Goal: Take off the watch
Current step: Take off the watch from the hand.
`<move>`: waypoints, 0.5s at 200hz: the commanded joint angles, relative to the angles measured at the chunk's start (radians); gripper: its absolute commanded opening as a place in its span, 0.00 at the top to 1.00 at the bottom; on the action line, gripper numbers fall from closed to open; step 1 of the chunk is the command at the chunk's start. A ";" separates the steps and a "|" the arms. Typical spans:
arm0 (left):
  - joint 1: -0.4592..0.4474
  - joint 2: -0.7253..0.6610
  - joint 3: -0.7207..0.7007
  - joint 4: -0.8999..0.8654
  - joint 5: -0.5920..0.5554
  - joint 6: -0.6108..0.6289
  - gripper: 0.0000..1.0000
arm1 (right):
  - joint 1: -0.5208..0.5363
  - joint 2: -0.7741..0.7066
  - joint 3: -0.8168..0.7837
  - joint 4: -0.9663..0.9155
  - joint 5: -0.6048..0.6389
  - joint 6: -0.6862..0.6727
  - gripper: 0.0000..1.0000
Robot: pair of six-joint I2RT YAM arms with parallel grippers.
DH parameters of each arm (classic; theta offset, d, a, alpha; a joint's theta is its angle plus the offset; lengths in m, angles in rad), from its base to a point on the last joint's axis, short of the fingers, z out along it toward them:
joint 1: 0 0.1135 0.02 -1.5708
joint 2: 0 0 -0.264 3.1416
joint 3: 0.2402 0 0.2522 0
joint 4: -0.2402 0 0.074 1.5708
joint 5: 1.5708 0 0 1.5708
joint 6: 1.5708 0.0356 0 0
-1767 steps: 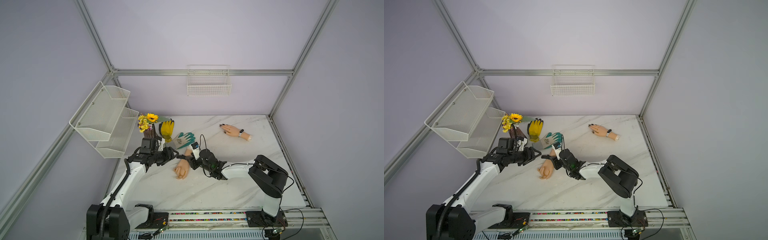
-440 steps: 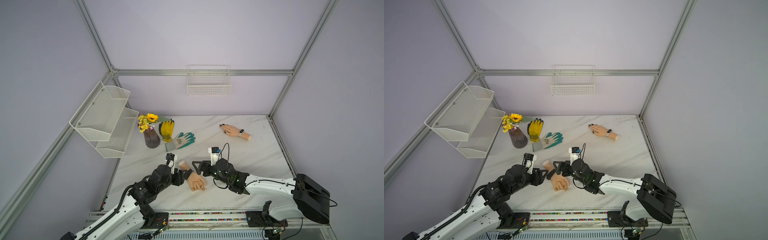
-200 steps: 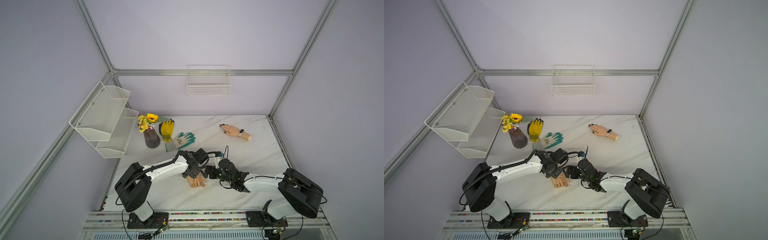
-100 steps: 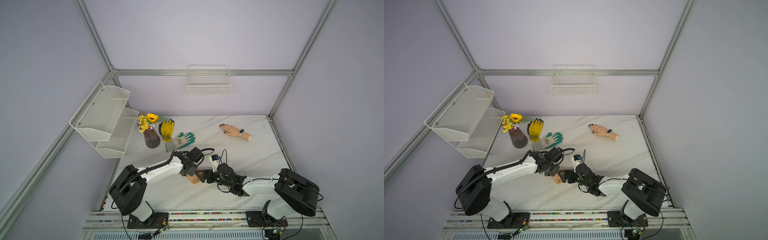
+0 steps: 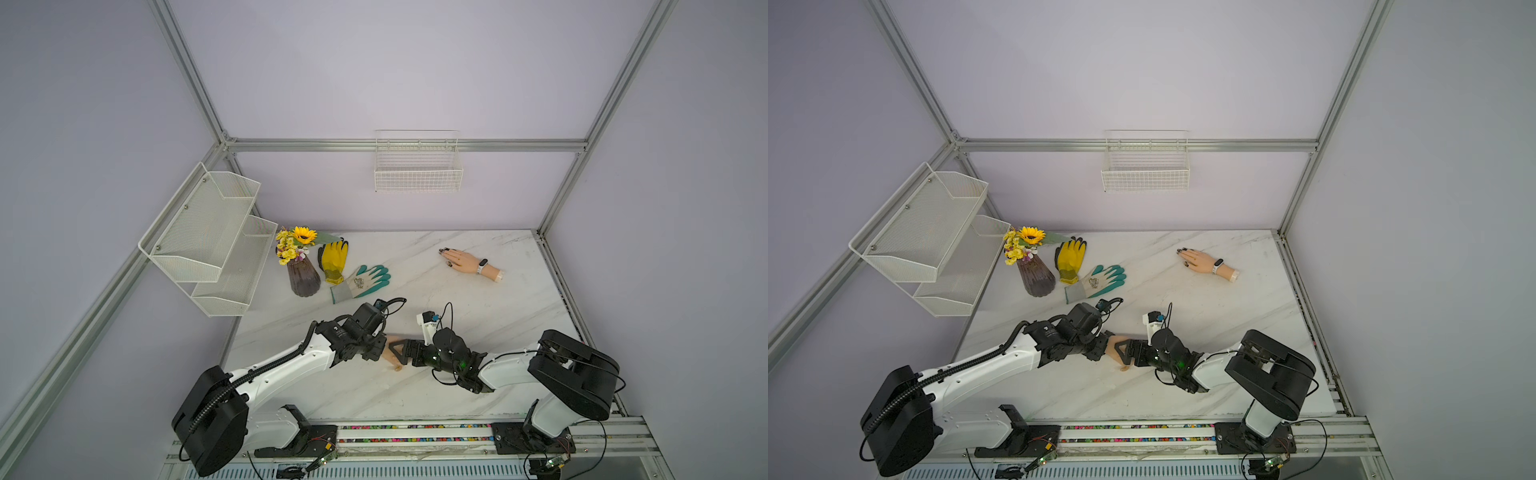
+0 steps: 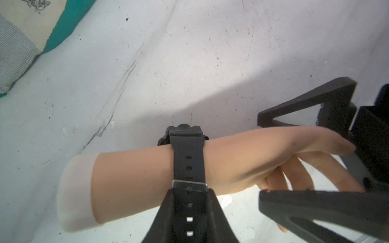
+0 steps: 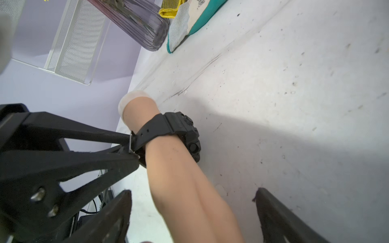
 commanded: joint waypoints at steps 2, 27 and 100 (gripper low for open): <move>-0.005 -0.056 -0.013 0.172 0.081 0.013 0.97 | -0.005 0.076 0.053 0.034 -0.073 -0.034 0.15; -0.005 -0.044 -0.029 0.194 0.081 0.015 0.97 | -0.004 0.106 0.054 0.060 -0.070 -0.023 0.34; -0.005 -0.025 -0.024 0.161 -0.009 -0.032 0.80 | -0.004 0.092 0.066 -0.051 0.027 0.006 0.55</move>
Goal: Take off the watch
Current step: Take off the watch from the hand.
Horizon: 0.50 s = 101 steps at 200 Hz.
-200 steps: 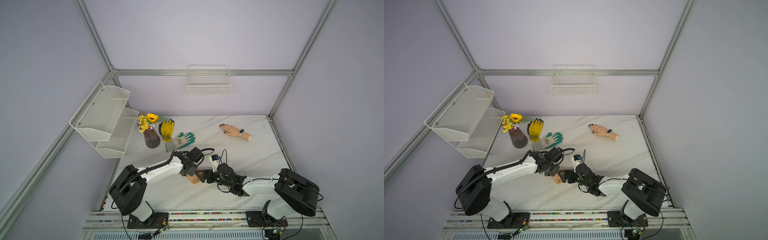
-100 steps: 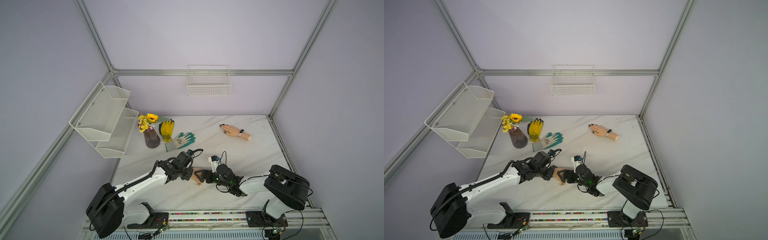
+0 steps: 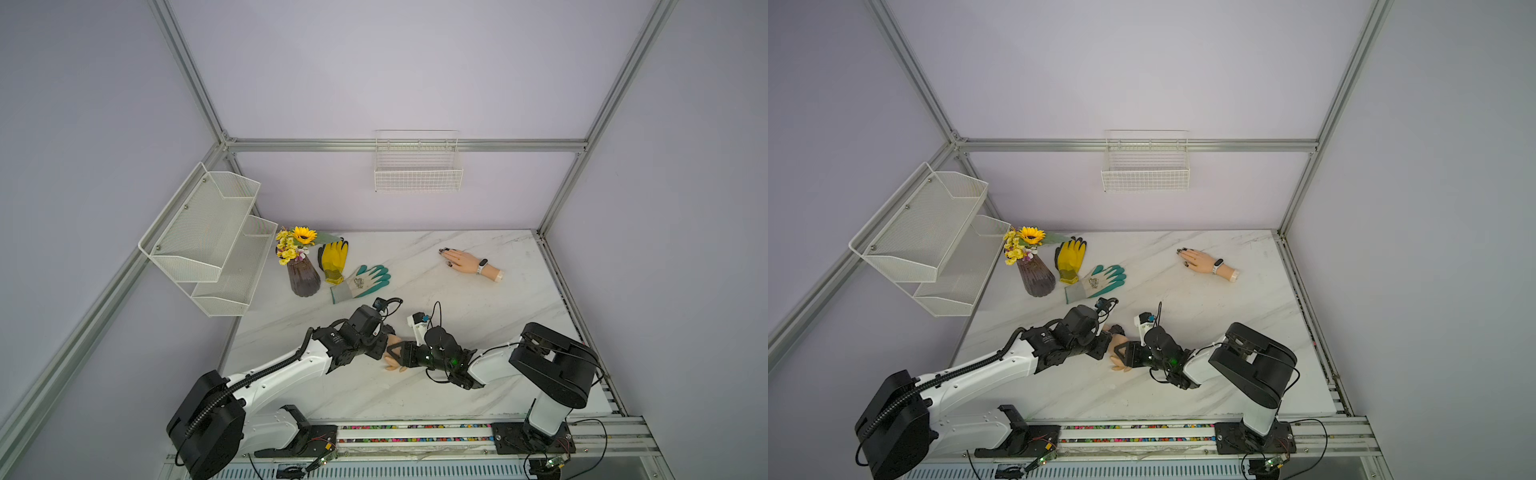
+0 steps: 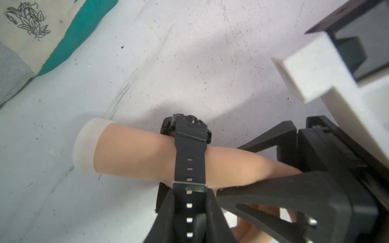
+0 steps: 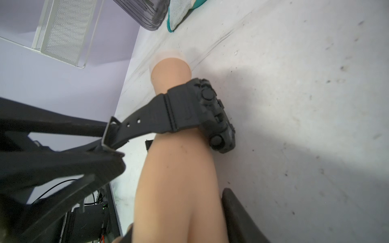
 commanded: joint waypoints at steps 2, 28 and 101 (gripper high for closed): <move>-0.005 -0.007 0.033 0.029 -0.005 -0.014 0.81 | -0.007 -0.006 0.004 -0.055 0.073 0.013 0.55; 0.000 0.013 0.067 -0.005 -0.062 -0.059 0.87 | -0.007 -0.004 0.014 -0.071 0.079 0.014 0.55; 0.042 0.087 0.207 -0.024 -0.016 -0.080 1.00 | -0.003 -0.003 0.010 -0.107 0.097 0.008 0.47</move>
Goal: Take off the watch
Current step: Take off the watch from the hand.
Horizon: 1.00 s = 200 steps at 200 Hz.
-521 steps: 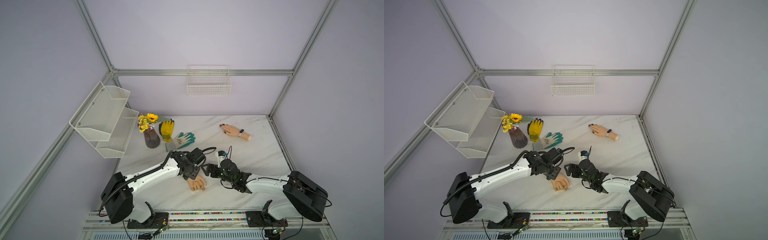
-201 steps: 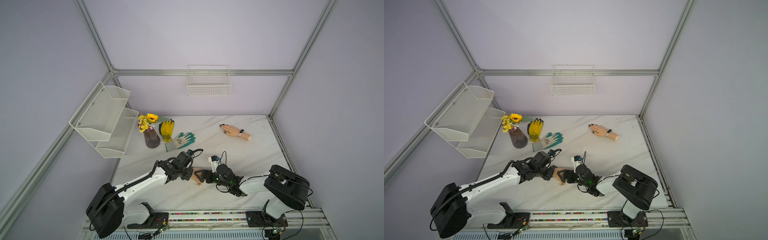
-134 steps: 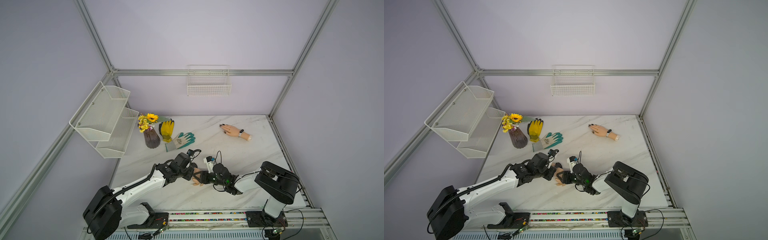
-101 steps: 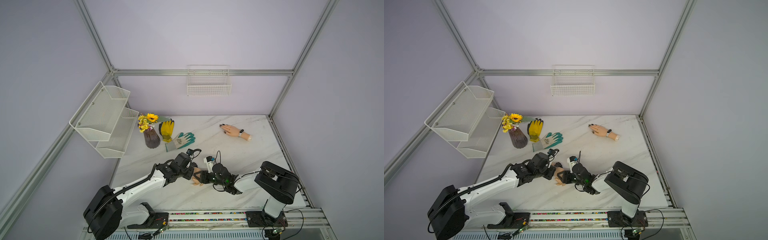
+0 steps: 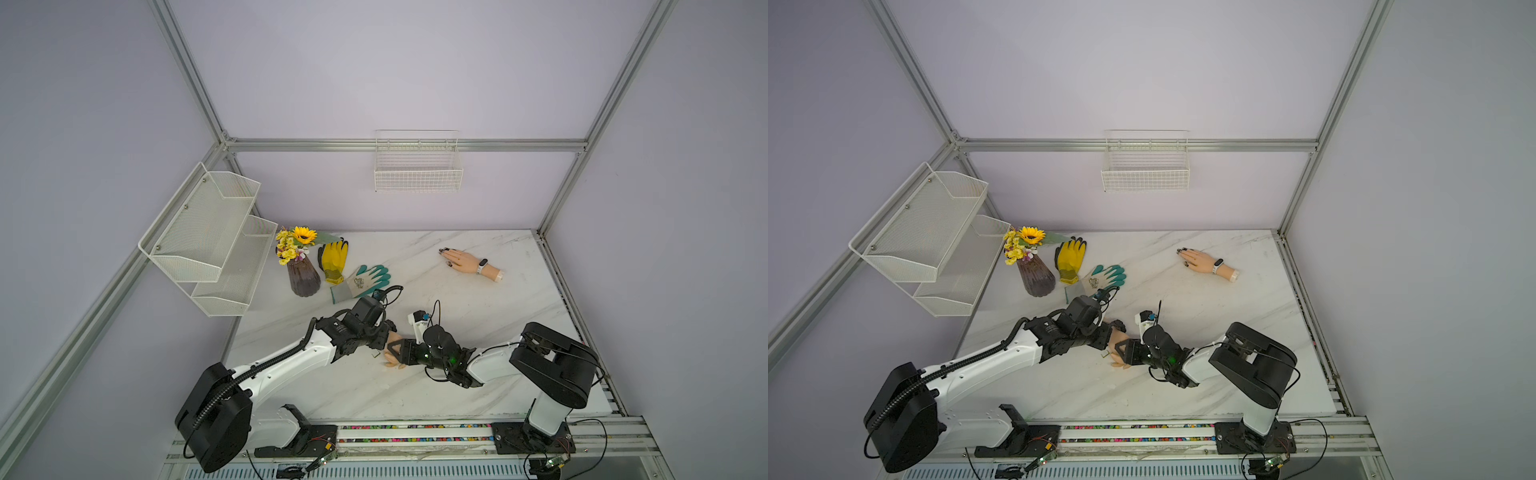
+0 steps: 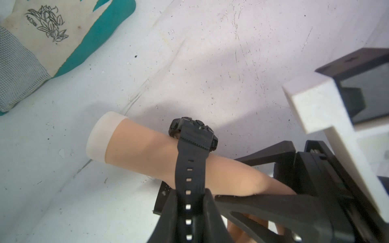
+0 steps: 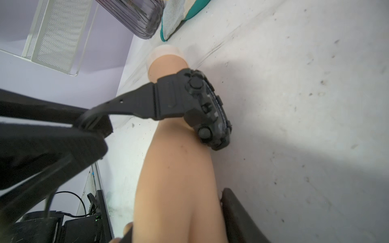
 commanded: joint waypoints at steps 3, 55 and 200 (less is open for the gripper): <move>0.011 0.016 0.093 0.040 -0.014 -0.018 1.00 | -0.003 -0.003 -0.002 -0.080 0.047 0.004 0.45; 0.035 0.076 0.222 0.051 -0.009 -0.050 1.00 | 0.028 -0.011 0.023 -0.126 0.093 -0.035 0.46; 0.259 0.415 0.602 -0.062 -0.118 0.013 1.00 | 0.075 -0.125 -0.118 -0.156 0.174 0.114 0.62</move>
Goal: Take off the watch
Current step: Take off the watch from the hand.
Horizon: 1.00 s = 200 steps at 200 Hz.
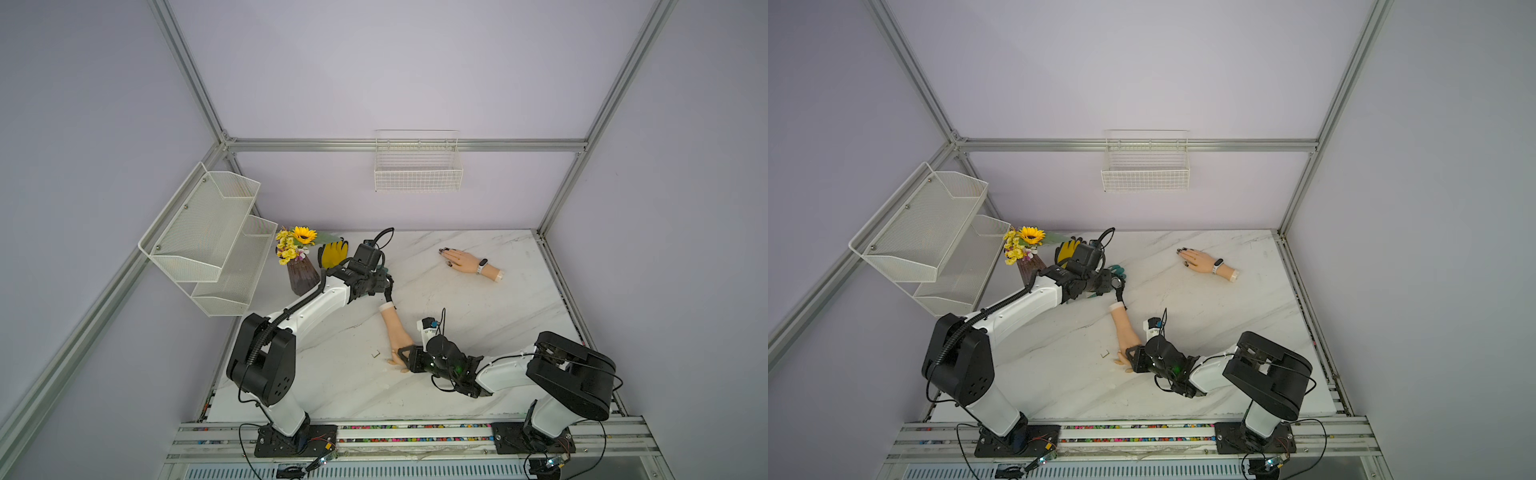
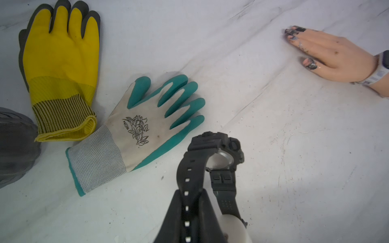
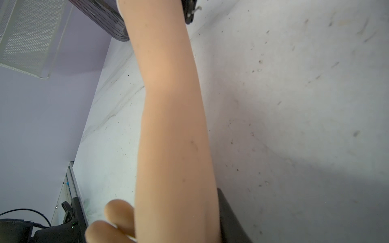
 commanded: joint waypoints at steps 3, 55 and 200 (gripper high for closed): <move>0.022 0.019 0.105 -0.011 -0.036 0.023 1.00 | 0.007 -0.012 -0.026 -0.071 0.023 0.081 0.60; 0.044 -0.017 0.094 -0.153 -0.165 0.072 1.00 | 0.012 -0.171 -0.036 -0.140 0.064 0.109 0.42; -0.156 0.069 0.150 -0.121 -0.537 0.411 1.00 | 0.011 -0.545 -0.087 -0.392 0.331 0.284 0.30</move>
